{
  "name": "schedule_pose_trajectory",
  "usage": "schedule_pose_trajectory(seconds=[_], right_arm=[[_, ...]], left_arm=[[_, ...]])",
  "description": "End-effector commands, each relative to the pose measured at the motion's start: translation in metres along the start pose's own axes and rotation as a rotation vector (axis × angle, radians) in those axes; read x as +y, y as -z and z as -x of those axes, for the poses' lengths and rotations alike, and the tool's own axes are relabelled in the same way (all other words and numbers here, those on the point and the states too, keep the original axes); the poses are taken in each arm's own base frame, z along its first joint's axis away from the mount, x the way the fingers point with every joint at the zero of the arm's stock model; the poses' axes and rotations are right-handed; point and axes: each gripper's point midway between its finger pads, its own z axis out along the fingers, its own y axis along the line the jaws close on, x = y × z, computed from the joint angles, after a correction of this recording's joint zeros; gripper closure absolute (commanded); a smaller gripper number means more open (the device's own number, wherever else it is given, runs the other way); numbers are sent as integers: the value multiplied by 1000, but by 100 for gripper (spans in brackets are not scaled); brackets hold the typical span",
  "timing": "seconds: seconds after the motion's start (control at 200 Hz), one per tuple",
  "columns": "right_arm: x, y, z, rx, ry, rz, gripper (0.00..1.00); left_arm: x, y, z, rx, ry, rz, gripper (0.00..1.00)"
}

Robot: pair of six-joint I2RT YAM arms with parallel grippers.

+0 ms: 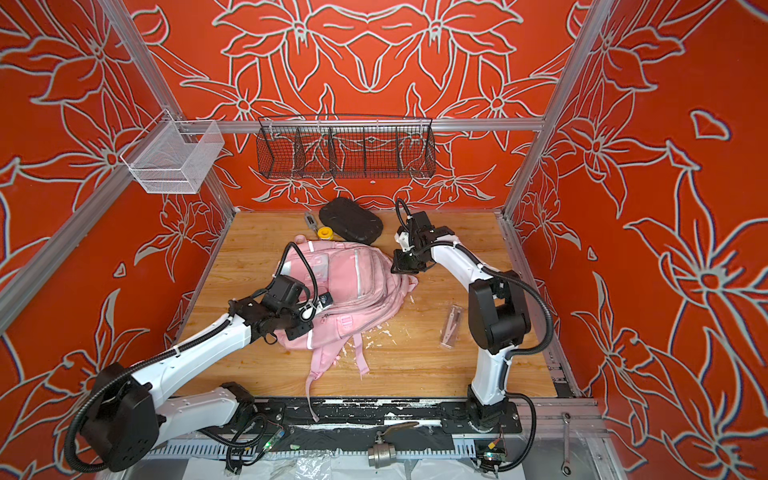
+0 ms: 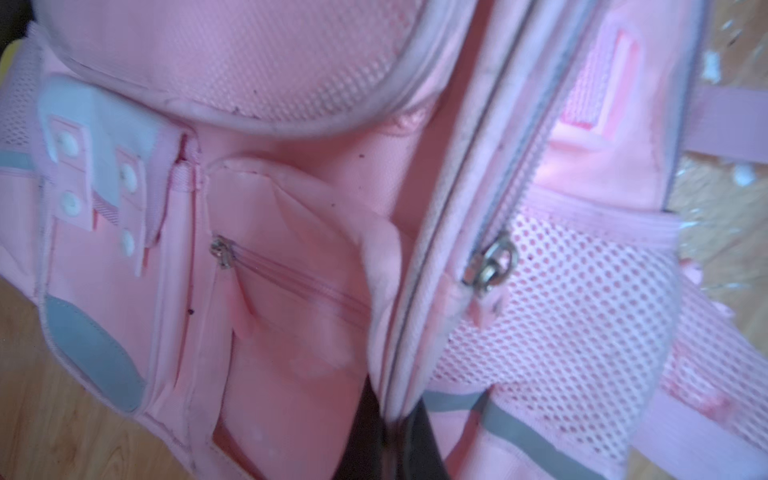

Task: Pack the student bag
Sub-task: 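Move the right gripper to the zipper pull near the left gripper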

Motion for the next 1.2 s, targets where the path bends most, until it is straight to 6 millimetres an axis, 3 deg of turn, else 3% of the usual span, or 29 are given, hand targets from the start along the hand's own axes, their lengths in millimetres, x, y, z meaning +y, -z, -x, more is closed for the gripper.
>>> schedule_pose_trajectory(seconds=[0.0, 0.175, 0.385, 0.51, 0.62, 0.801, 0.951, 1.196], right_arm=[[11, 42, 33, -186, 115, -47, 63], [26, 90, 46, -388, 236, -67, 56], [52, 110, 1, -512, 442, -84, 56], [76, 107, -40, -544, 580, -95, 58], [88, 107, -67, -589, 590, -47, 65], [106, 91, -110, -587, 673, 18, 68], [113, 81, -127, -596, 731, 10, 70], [110, 76, -139, -639, 751, -22, 74]], left_arm=[[-14, 35, 28, -118, 118, -99, 100], [-24, 55, 51, -208, 222, -188, 100], [-26, 60, 74, -240, 364, -257, 100], [-33, 58, 87, -236, 415, -287, 100], [-46, 58, 103, -246, 413, -315, 100], [-63, 52, 123, -249, 448, -364, 100], [-69, 45, 150, -260, 511, -427, 100], [-82, 36, 188, -255, 567, -534, 100]])
